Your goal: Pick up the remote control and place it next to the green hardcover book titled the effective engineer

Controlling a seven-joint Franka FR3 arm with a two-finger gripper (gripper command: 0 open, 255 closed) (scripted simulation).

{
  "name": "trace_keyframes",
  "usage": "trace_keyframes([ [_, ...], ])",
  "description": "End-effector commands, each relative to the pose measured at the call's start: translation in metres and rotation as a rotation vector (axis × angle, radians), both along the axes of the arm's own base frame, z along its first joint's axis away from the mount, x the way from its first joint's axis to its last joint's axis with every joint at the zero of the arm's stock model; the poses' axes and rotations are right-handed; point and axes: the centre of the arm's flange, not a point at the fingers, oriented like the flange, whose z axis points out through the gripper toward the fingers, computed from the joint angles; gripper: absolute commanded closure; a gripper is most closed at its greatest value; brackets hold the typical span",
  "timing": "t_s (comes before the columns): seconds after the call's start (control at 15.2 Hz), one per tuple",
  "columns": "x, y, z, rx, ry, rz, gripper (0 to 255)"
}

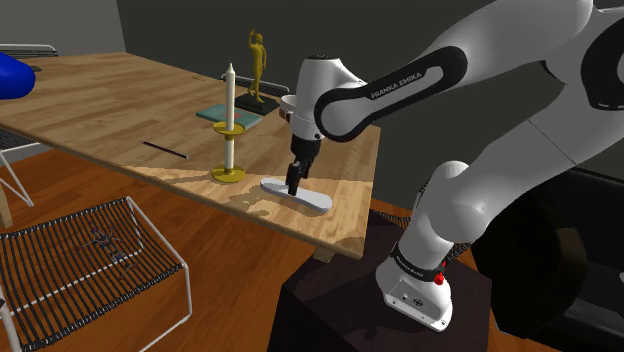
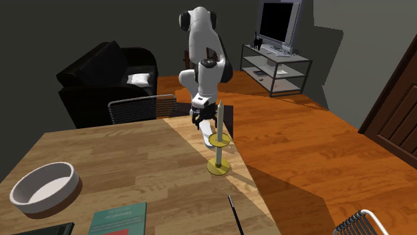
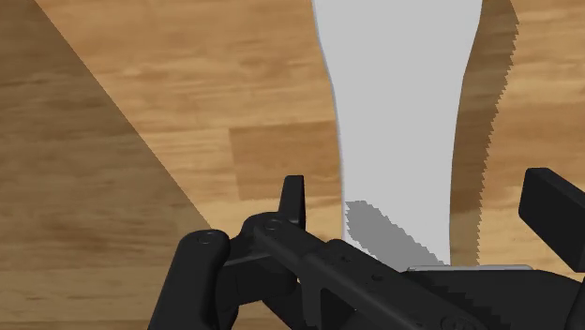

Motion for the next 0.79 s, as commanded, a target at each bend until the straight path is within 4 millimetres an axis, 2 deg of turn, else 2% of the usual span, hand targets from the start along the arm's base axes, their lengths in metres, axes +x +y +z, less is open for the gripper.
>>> trace_keyframes([
  [0.0,0.001,0.000,-0.011,0.000,-0.001,0.002,0],
  [0.2,0.001,-0.001,-0.030,0.000,-0.001,0.002,0],
  [0.73,0.001,-0.001,-0.030,0.000,-0.001,0.002,0],
])
